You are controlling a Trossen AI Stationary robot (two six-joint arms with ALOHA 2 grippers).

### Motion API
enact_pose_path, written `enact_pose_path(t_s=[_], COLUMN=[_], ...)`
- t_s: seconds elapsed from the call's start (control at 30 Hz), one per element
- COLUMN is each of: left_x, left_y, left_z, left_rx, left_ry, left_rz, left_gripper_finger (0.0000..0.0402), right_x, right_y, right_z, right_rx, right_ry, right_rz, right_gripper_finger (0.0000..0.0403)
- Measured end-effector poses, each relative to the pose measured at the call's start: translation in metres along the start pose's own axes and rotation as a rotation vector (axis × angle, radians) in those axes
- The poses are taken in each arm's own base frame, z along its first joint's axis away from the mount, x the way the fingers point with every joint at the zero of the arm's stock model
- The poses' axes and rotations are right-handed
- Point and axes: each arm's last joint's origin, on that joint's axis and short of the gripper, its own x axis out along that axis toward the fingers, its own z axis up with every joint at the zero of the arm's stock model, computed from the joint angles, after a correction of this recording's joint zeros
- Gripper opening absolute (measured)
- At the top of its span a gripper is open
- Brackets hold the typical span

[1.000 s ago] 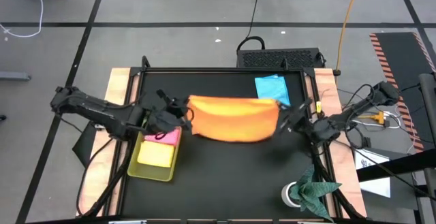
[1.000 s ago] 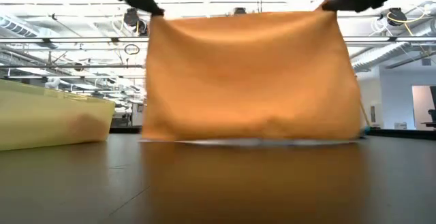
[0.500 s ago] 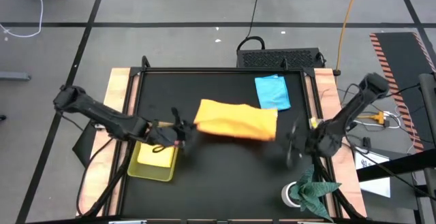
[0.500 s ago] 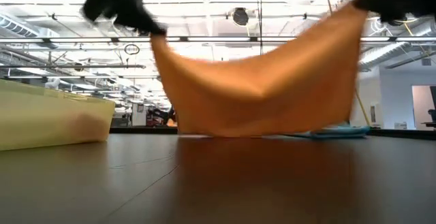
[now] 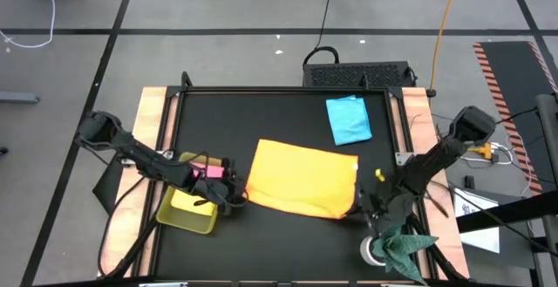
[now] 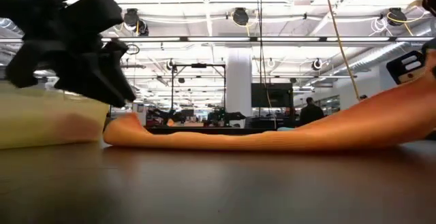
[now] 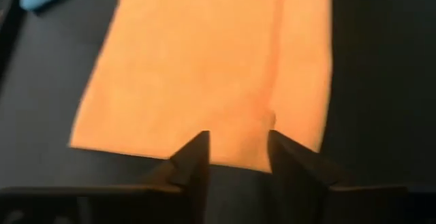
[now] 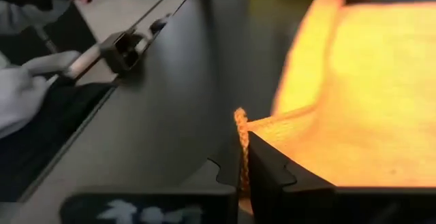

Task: Fold microfiber towels
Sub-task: Fold the orange microfiber towel

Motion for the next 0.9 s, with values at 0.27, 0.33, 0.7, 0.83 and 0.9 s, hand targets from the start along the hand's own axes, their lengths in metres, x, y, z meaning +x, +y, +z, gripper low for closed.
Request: enact_pose_path(t_s=[0.27, 0.33, 0.7, 0.83, 0.9], left_x=[-0.003, -0.002, 0.047, 0.069, 0.079], left_y=[0.022, 0.027, 0.018, 0.015, 0.017], left_z=[0.034, 0.040, 0.025, 0.013, 0.006], left_rx=[-0.146, -0.196, -0.234, -0.223, -0.199], left_ry=[-0.099, -0.146, -0.048, 0.002, 0.032], left_rz=[0.035, -0.001, -0.087, -0.074, -0.062], left_gripper_finger=[0.0231, 0.0233, 0.0199, 0.0181, 0.0174], right_x=[0.037, 0.041, 0.050, 0.051, 0.049], right_y=[0.035, 0.037, -0.020, -0.057, -0.073], right_z=[0.015, 0.023, 0.042, 0.037, 0.034], right_rx=[0.101, 0.115, 0.086, 0.143, 0.164], right_ry=[0.107, 0.112, 0.117, 0.226, 0.280], right_rz=[0.174, 0.233, -0.153, -0.344, -0.435], right_gripper_finger=[0.0093, 0.0117, 0.0138, 0.0102, 0.0075])
